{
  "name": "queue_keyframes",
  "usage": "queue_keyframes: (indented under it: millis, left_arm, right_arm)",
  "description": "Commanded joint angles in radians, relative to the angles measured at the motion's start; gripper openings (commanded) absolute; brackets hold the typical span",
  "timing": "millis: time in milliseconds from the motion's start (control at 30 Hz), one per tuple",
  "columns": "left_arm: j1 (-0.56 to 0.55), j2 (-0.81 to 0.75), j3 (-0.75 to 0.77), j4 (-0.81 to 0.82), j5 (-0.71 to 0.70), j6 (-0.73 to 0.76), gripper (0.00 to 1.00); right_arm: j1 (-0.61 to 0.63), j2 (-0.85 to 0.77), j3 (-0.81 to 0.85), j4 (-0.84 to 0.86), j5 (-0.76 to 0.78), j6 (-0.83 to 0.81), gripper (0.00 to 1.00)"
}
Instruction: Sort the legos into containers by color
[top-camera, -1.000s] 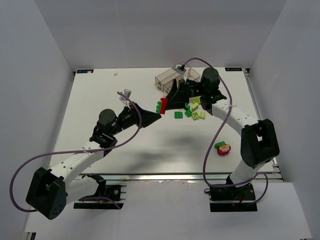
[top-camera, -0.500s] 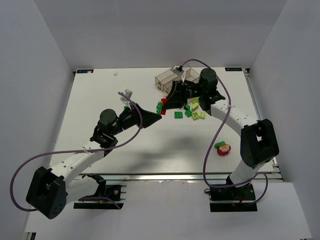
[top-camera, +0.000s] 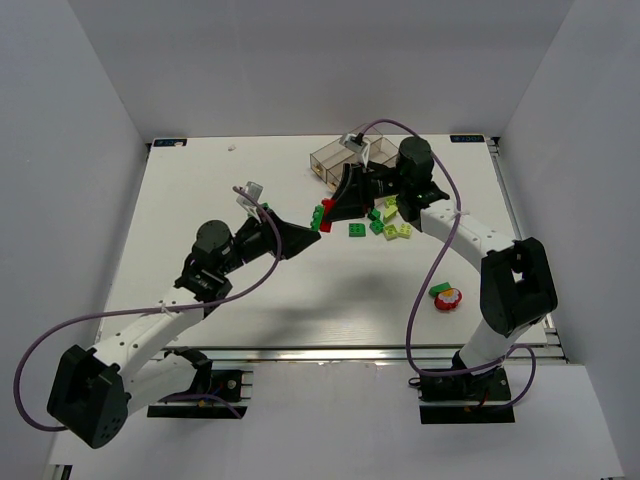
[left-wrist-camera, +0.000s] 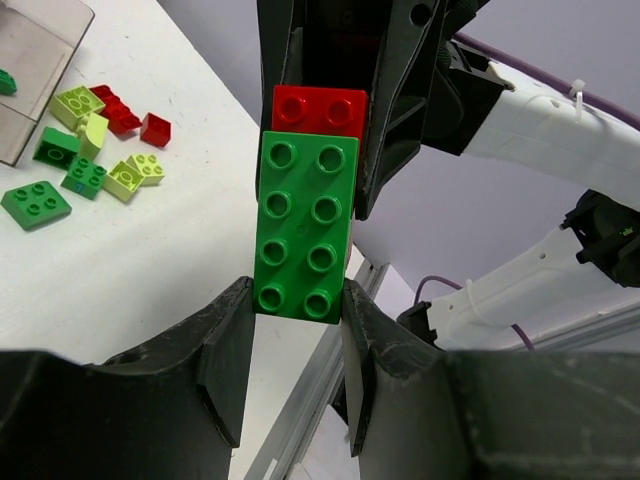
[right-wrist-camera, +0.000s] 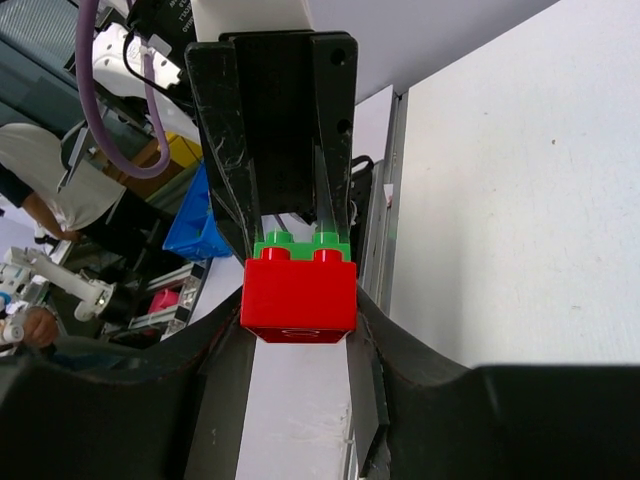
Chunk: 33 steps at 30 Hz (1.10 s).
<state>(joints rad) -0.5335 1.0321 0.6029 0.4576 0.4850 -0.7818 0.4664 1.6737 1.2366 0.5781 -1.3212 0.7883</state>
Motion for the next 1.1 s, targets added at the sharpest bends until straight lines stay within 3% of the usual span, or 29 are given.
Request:
queue_keyframes:
  millis: [0,400,467,500,533,567,600,667,733,867,1067]
  left_arm:
    - [0.027,-0.04,0.021,-0.059,-0.071,0.03,0.08]
    - [0.07,-0.056,0.044,-0.118,-0.071,0.059,0.08]
    - [0.07,-0.055,0.051,-0.134,-0.088,0.072,0.08]
    - [0.07,-0.053,0.054,-0.167,-0.097,0.078,0.08]
    - [0.07,-0.052,0.07,-0.195,-0.126,0.085,0.08]
    - [0.07,-0.041,0.081,-0.262,-0.144,0.104,0.07]
    - [0.07,-0.037,0.092,-0.293,-0.161,0.114,0.07]
    - [0.07,-0.032,0.113,-0.339,-0.198,0.127,0.07]
    - [0.072,-0.04,0.112,-0.367,-0.218,0.121,0.07]
    - [0.072,-0.075,0.091,-0.35,-0.236,0.093,0.07]
    - [0.072,-0.118,0.069,-0.341,-0.25,0.053,0.07]
  right_arm:
    - [-0.023,-0.014,0.017,0.034,-0.069,-0.012,0.0]
    - [-0.069,-0.014,0.024,0.031,-0.075,-0.038,0.0]
    - [-0.087,-0.011,0.047,-0.068,-0.061,-0.099,0.0]
    - [-0.095,-0.008,0.094,-0.143,-0.049,-0.233,0.0]
    - [-0.1,-0.006,0.131,-0.369,-0.027,-0.333,0.0]
    - [-0.107,0.006,0.177,-0.511,0.061,-0.454,0.0]
    - [-0.109,0.012,0.229,-0.661,0.135,-0.698,0.0]
    - [-0.106,0.018,0.322,-0.841,0.361,-0.826,0.0]
    - [-0.107,0.018,0.346,-0.854,0.576,-0.9,0.0]
    - [-0.109,0.038,0.319,-0.726,0.811,-0.902,0.0]
    - [-0.107,0.208,0.371,-0.463,0.963,-0.818,0.0]
